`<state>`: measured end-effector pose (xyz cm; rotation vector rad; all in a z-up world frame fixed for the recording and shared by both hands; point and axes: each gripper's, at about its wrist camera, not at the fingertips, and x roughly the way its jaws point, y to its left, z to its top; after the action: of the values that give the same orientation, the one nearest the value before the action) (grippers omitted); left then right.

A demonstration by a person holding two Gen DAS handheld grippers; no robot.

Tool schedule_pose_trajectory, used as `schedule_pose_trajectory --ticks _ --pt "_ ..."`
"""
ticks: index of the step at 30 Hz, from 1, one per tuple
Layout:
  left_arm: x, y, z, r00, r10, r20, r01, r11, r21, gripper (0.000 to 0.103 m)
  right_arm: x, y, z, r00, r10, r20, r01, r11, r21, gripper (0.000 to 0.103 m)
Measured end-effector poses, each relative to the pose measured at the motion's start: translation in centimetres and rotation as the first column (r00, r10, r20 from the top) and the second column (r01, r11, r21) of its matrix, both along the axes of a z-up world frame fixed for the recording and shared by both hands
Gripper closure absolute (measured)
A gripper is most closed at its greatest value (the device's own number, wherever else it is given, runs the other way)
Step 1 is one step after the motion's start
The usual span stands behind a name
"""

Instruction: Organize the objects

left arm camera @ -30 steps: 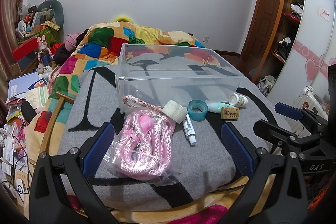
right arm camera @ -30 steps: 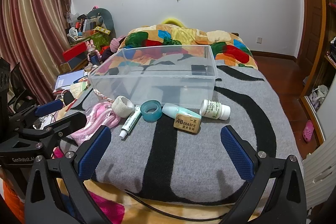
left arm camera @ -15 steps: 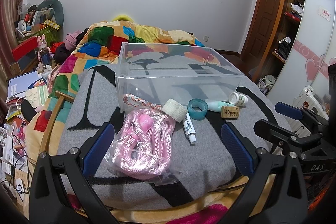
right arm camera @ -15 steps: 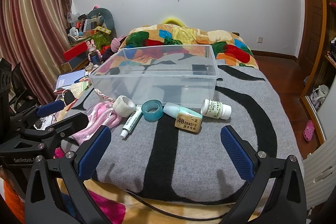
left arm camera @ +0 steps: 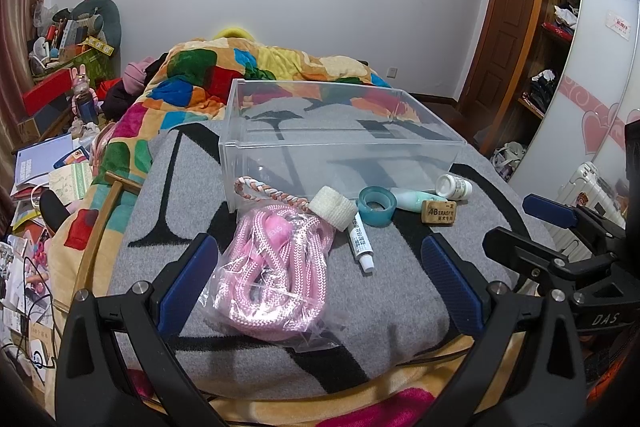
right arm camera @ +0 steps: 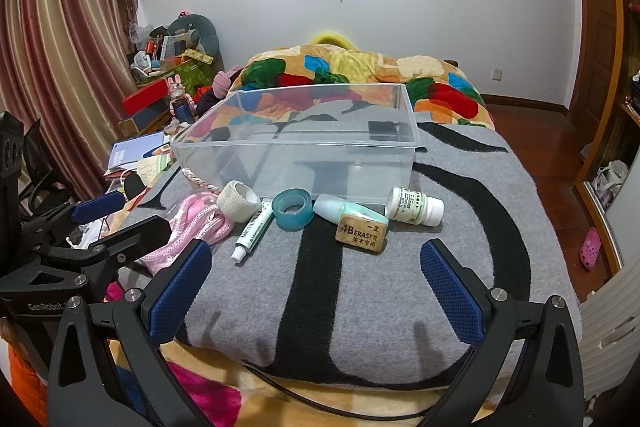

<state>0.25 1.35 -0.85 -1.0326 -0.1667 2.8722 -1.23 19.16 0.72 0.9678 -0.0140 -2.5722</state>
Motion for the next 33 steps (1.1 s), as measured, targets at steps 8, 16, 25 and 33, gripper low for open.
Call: schedule_pose_trajectory --ticks 8,16,25,33 --pt "0.0 0.0 0.0 1.0 0.0 0.0 0.0 1.0 -0.001 0.0 0.0 0.0 0.0 1.0 0.001 0.0 -0.001 1.0 0.001 0.0" --pt "0.0 0.0 -0.1 1.0 0.0 0.003 0.0 1.0 0.001 0.0 0.1 -0.1 0.0 1.0 0.001 0.001 -0.001 1.0 0.0 0.0" --pt "0.0 0.0 -0.4 1.0 -0.022 0.017 0.021 1.0 0.015 0.0 -0.2 0.1 0.1 1.0 0.009 0.003 -0.009 1.0 -0.013 0.0" --pt "-1.1 -0.6 -0.9 0.997 -0.038 0.061 0.036 0.999 0.019 0.019 -1.5 1.0 -0.9 0.999 0.012 0.041 -0.011 0.999 -0.03 0.007"
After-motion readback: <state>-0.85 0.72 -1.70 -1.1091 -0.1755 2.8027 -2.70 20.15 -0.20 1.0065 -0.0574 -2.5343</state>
